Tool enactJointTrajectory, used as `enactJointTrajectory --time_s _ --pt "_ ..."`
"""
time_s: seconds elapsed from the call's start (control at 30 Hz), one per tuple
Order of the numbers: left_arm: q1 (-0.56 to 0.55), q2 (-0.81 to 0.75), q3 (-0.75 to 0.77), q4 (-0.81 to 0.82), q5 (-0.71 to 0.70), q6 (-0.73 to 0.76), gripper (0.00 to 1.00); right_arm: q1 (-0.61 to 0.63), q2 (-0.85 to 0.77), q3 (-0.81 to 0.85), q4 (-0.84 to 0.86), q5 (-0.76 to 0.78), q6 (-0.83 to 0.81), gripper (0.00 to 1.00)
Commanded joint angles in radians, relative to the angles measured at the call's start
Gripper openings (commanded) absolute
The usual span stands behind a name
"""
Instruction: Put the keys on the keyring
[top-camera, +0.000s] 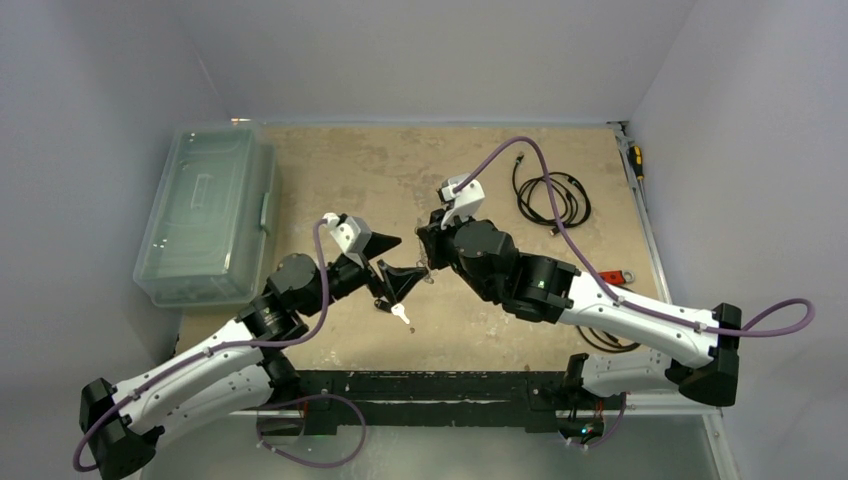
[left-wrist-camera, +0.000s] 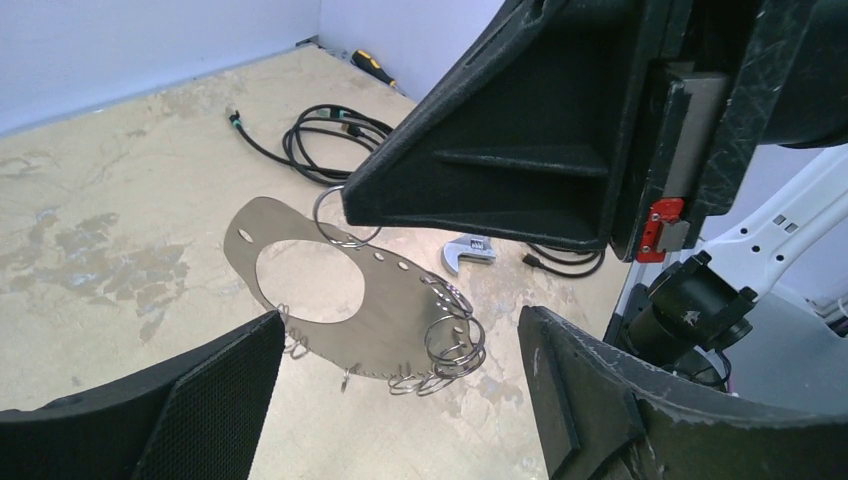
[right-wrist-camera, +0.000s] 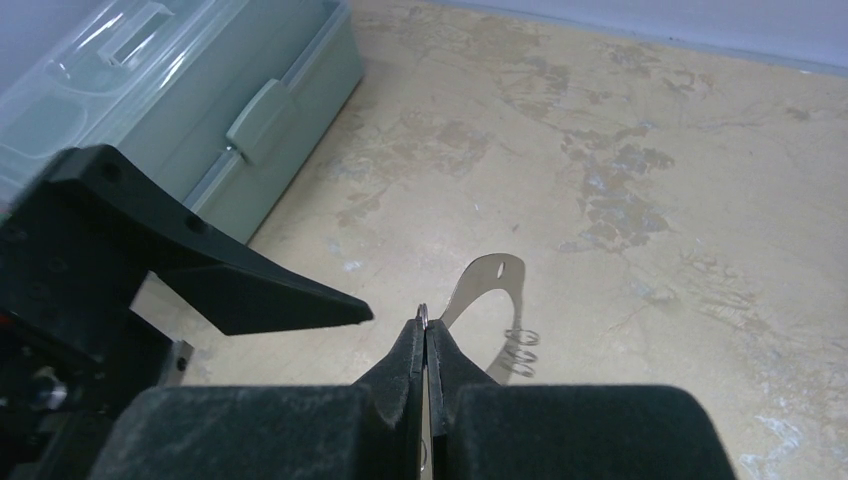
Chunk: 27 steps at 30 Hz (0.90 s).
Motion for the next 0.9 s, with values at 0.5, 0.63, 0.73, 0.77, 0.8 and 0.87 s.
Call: enactJointTrajectory --time_s 0.5,0.63,0.73,0.77,0.8,0.87 --pt "-0.024 0.067 0.077 -0.061 -0.1 0.052 0.39 0.006 0.016 0.058 -0.001 -0.029 0.069 0.0" --pt "-0.028 0.058 0.095 -0.101 -0.101 0.066 0.23 0.011 0.014 0.058 -0.006 -0.038 0.074 0.0" --pt "-0.03 0.058 0.11 -0.124 -0.095 0.074 0.19 0.013 0.017 0.057 -0.011 -0.044 0.079 0.0" --pt "-0.029 0.059 0.114 -0.13 -0.092 0.076 0.17 0.015 0.019 0.056 -0.012 -0.046 0.081 0.0" --pt "-0.03 0.06 0.117 -0.136 -0.088 0.077 0.14 0.015 0.021 0.057 -0.015 -0.046 0.083 0.0" --pt "-0.031 0.066 0.124 -0.149 -0.083 0.082 0.07 0.016 0.026 0.058 -0.019 -0.046 0.084 0.0"
